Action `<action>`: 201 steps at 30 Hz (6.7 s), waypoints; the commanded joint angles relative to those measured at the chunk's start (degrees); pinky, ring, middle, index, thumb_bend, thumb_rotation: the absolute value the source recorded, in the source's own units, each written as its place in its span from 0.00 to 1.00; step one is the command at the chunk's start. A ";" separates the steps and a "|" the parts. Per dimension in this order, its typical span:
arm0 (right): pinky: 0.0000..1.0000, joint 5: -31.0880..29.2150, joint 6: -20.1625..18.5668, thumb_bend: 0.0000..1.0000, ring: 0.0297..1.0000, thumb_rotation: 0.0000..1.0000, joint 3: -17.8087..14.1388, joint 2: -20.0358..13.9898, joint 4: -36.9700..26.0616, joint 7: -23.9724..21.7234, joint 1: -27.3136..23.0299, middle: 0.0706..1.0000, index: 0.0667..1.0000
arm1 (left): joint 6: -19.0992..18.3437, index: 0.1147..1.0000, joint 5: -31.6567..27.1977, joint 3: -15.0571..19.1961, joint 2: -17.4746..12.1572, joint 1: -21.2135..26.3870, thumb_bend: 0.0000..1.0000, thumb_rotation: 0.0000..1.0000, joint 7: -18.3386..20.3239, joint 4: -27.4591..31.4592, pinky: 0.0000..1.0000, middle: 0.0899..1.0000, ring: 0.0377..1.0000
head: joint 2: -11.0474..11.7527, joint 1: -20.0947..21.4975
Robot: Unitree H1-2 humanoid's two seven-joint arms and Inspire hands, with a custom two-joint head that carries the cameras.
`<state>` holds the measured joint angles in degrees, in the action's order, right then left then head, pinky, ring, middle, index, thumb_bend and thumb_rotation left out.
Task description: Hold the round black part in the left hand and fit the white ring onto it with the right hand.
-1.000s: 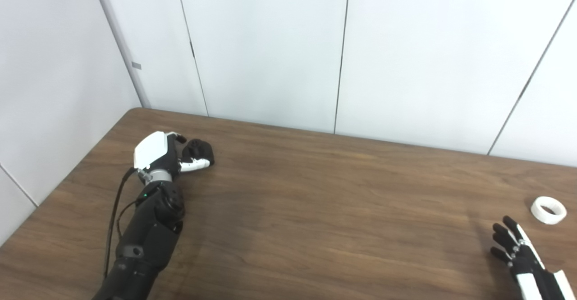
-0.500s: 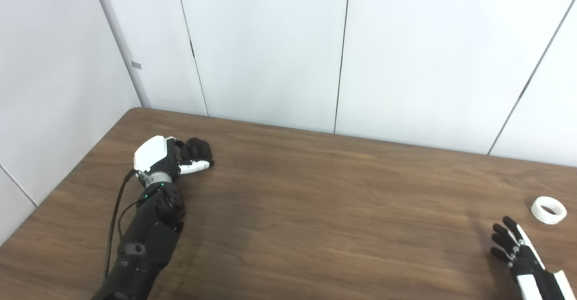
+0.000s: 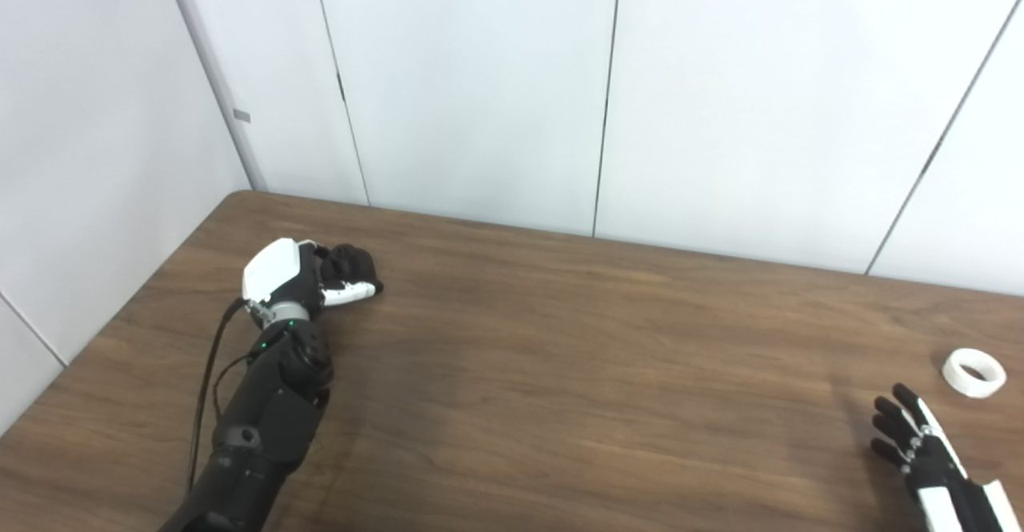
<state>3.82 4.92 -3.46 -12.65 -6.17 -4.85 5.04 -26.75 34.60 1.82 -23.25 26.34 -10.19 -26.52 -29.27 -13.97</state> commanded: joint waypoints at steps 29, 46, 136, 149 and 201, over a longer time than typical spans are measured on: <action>0.91 0.33 -1.09 0.65 0.92 1.00 0.18 0.06 -0.25 0.28 1.61 0.92 0.97 | 3.66 0.42 -4.29 -1.08 -2.88 0.05 0.52 0.05 -4.10 3.87 1.00 0.73 0.87 | -0.99 0.04; 0.90 3.12 -2.47 0.65 0.90 1.00 1.00 2.02 -1.21 1.82 0.78 0.90 0.95 | 5.91 0.42 3.09 -10.30 0.00 -8.55 0.52 0.05 -1.55 23.41 1.00 0.70 0.83 | -1.32 2.02; 0.87 20.18 -31.37 0.58 0.89 0.97 3.75 0.95 -20.39 3.73 -12.28 0.88 0.84 | 24.88 0.42 16.78 -25.89 10.80 -32.05 0.52 0.05 12.96 39.93 1.00 0.77 0.88 | -16.36 30.32; 0.88 33.23 -31.80 0.66 0.95 0.62 1.37 -7.32 -11.97 -0.75 -20.77 0.92 0.83 | 26.07 0.42 16.58 -25.09 9.91 -32.66 0.52 0.05 12.81 40.16 1.00 0.75 0.86 | -15.47 33.15; 0.96 56.00 -31.83 0.91 1.00 0.24 -6.11 -9.69 18.19 -19.65 -40.26 0.94 0.72 | 27.52 0.42 17.32 -24.06 9.49 -34.56 0.52 0.05 13.07 42.02 1.00 0.74 0.85 | -15.14 35.67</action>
<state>58.36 -26.98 -8.82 -21.74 13.36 -24.53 -31.62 1.25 50.61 -22.18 -12.79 -7.23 1.08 14.73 -44.38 21.62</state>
